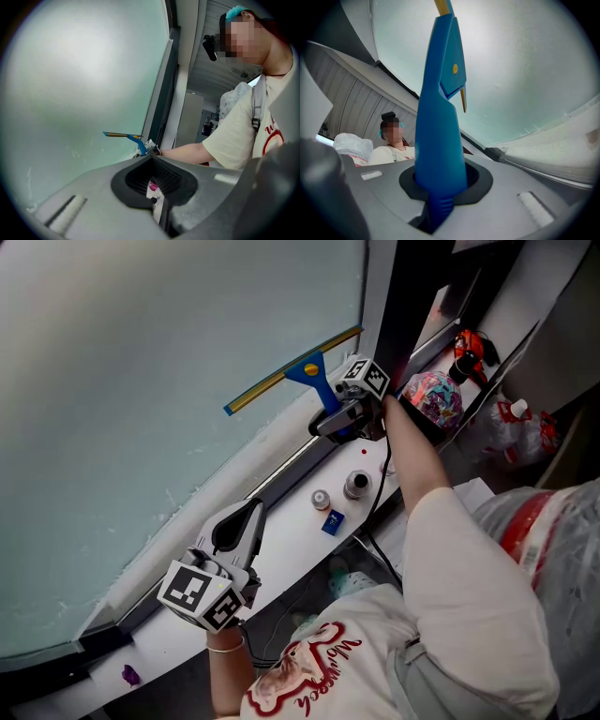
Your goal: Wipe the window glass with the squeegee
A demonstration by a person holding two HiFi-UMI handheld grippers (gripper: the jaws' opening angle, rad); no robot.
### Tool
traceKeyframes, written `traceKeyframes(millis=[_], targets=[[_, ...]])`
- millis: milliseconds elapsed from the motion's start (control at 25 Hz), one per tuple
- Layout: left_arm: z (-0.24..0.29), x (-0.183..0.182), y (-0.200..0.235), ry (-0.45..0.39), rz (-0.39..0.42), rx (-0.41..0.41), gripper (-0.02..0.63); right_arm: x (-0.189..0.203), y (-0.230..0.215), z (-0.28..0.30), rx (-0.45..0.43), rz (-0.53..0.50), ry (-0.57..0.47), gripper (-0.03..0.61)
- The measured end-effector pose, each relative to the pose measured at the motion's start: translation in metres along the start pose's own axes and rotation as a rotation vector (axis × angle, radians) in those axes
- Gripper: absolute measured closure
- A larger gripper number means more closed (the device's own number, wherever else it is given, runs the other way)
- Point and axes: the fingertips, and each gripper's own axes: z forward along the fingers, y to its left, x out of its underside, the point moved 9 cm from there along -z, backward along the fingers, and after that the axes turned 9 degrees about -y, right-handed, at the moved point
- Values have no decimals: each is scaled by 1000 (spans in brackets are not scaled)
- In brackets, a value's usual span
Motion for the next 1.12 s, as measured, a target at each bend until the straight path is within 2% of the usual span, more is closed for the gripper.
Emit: traceKeyframes(millis=[720, 1120], targets=[[-4, 13, 2, 30, -34, -23, 607, 36, -29, -26, 70, 122, -57, 505], [-3, 26, 5, 54, -63, -33, 609, 49, -42, -38, 88, 151, -74, 508]])
